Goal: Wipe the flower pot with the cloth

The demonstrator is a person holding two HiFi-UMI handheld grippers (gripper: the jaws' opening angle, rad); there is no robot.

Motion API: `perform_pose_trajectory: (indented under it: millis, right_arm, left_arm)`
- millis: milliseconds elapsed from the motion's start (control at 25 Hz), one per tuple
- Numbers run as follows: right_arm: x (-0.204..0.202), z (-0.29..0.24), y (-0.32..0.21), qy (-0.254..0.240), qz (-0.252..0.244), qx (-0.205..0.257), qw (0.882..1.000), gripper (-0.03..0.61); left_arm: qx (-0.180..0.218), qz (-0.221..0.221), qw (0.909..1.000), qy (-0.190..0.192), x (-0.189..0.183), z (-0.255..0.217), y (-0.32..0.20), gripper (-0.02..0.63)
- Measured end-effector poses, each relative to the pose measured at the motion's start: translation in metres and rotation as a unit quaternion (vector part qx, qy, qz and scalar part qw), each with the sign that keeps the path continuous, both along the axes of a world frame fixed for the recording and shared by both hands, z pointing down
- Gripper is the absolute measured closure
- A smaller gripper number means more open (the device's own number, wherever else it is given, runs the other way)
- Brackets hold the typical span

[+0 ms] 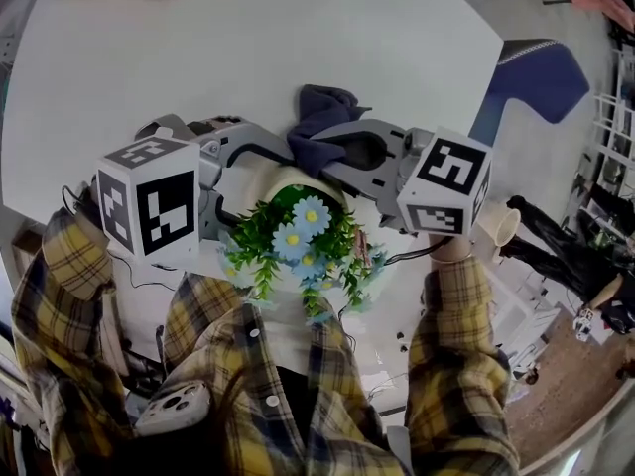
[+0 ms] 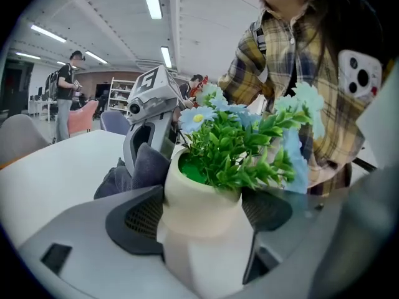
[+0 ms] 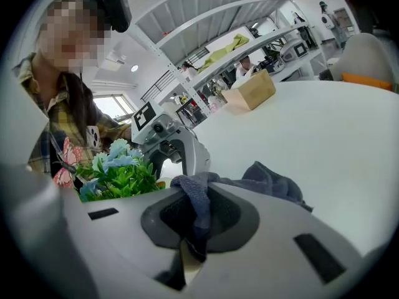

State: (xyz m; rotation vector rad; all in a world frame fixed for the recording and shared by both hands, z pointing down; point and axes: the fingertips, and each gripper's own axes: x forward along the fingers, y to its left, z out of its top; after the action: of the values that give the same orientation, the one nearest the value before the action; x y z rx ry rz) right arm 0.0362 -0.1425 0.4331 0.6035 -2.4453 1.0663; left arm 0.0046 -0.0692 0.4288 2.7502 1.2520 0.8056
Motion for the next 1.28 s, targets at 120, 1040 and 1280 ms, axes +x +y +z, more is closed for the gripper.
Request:
perform_pose_trajectory:
  millis: [120, 1040, 1280]
  right_arm:
    - [0.004, 0.003, 0.001, 0.004, 0.014, 0.006, 1.0, 0.563]
    - [0.004, 0.009, 0.003, 0.034, 0.03, 0.022, 0.999, 0.563]
    - [0.007, 0.007, 0.001, 0.035, 0.043, 0.026, 0.998, 0.563]
  left_arm:
    - [-0.002, -0.043, 0.9991, -0.004, 0.0, 0.003, -0.001, 0.216]
    - [-0.039, -0.648, 0.7599, -0.035, -0.024, 0.018, 0.04, 0.218]
    - [-0.025, -0.683, 0.7304, 0.0, -0.006, 0.002, 0.03, 0.218]
